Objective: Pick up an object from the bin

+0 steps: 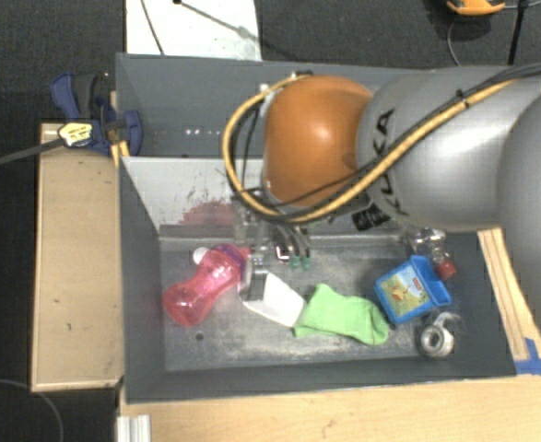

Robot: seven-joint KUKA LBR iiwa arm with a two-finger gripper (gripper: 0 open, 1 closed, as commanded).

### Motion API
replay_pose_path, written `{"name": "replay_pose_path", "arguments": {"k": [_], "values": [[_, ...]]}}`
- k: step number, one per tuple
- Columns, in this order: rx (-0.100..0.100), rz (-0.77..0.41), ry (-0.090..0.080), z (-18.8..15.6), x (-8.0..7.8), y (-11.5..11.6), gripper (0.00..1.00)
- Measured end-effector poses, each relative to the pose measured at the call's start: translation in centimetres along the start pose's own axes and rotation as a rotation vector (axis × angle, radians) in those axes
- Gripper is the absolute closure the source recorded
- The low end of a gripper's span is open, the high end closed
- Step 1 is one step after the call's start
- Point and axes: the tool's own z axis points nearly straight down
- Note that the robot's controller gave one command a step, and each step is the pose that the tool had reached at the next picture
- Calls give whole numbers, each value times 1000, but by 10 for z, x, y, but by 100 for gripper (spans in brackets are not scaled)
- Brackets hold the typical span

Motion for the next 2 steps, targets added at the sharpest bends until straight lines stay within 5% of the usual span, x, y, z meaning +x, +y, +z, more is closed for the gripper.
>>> {"name": "replay_pose_path", "arguments": {"k": [1,2], "values": [[-1,5,-8,-5,-2,-1,0],[-1,-161,-10,47,-15,8,0]]}}
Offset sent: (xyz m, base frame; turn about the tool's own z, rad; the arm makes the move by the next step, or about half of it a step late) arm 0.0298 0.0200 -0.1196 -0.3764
